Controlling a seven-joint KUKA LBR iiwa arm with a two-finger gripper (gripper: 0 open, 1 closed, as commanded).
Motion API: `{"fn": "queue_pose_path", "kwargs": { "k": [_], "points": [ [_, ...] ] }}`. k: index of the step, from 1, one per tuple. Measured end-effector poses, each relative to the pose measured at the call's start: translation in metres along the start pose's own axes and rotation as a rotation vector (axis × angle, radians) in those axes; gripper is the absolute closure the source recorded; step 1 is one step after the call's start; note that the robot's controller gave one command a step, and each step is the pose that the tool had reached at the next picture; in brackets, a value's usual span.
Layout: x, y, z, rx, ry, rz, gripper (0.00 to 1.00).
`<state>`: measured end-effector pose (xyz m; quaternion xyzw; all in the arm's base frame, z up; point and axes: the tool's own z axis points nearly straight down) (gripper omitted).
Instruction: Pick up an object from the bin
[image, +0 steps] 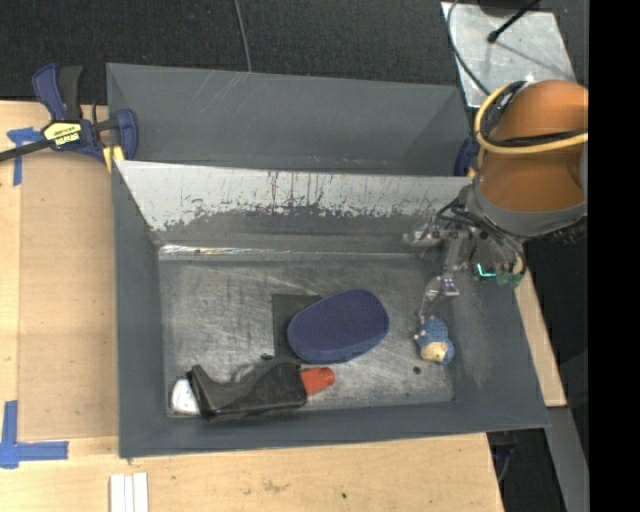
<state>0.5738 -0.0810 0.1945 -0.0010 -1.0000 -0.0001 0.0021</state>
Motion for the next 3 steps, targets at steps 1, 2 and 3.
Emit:
{"fn": "queue_pose_path", "kwargs": {
  "k": [1,2,3],
  "points": [
    [0.053,0.077,0.117,0.009,-0.041,-0.207,0.00],
    [0.048,0.077,0.113,0.009,-0.059,-0.209,1.00],
    [0.041,0.078,-0.034,0.002,-0.016,-0.167,1.00]
  ]
}}
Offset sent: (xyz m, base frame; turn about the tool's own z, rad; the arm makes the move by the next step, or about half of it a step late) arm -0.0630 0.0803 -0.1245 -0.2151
